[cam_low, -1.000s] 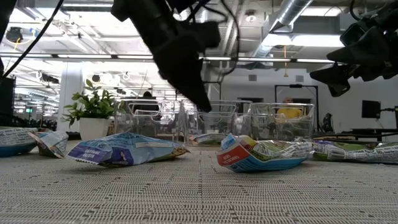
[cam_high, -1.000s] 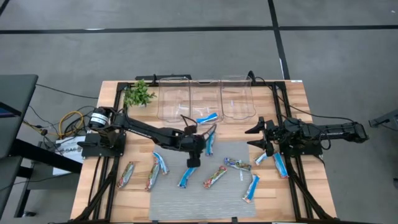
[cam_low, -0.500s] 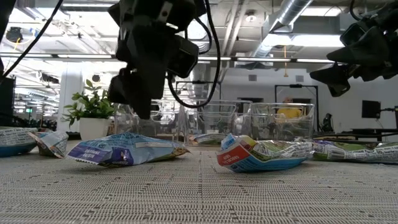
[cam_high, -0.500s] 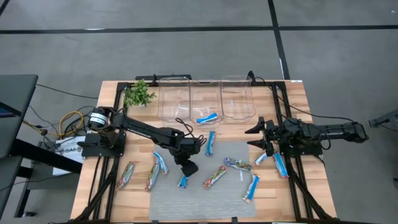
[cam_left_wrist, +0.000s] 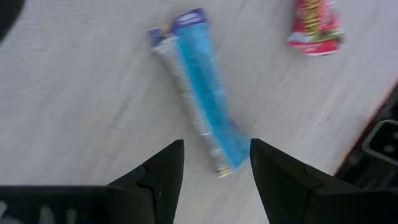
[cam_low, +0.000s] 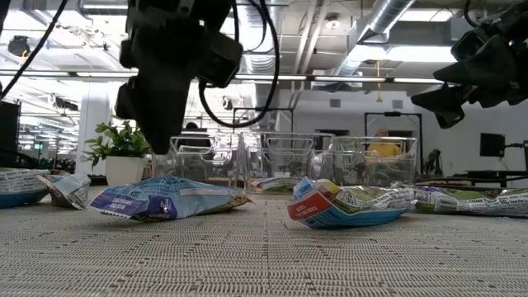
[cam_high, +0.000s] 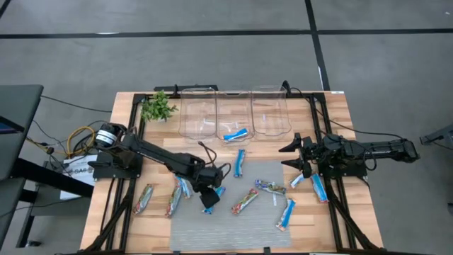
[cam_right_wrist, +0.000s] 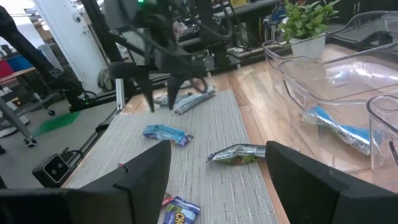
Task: Pick and place Granola Bars by type
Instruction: Put the blue granola bar into the right transparent bin
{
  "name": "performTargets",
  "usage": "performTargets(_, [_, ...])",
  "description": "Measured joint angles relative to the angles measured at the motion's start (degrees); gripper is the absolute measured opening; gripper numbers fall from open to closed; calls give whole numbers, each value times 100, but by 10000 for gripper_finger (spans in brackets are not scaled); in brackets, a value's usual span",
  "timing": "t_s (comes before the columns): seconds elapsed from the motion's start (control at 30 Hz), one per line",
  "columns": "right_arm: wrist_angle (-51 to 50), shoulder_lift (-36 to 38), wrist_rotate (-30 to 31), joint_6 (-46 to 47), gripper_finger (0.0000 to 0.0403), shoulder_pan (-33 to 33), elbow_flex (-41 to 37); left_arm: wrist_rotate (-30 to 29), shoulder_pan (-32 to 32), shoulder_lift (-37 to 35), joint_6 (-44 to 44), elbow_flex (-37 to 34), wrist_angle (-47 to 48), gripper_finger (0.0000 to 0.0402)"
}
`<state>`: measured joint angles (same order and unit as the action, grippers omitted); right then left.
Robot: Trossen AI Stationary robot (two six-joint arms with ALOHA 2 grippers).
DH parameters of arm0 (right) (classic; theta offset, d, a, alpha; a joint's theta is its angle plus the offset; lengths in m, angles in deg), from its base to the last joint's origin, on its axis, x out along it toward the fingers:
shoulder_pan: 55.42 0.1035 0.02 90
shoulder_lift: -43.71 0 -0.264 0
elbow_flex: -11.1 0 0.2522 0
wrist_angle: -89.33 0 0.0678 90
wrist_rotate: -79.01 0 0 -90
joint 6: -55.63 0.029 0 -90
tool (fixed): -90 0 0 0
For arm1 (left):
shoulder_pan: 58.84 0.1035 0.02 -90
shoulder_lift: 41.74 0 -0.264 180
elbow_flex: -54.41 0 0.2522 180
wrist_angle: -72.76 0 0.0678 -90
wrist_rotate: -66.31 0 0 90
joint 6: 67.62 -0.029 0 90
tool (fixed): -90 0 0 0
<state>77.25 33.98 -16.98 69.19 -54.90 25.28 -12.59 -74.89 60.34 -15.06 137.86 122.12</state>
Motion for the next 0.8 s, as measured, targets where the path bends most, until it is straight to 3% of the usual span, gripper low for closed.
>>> performTargets(0.1, [-10,-1,0,0,255,0,0,-219,-205,5,291,0,-277,176])
performTargets(0.33, [-1,-1,1,0,255,1,0,-1426,-579,11,905,0,-230,176])
performTargets(0.8, [1,1,0,0,255,2,0,-1933,-794,15,1454,0,-288,176])
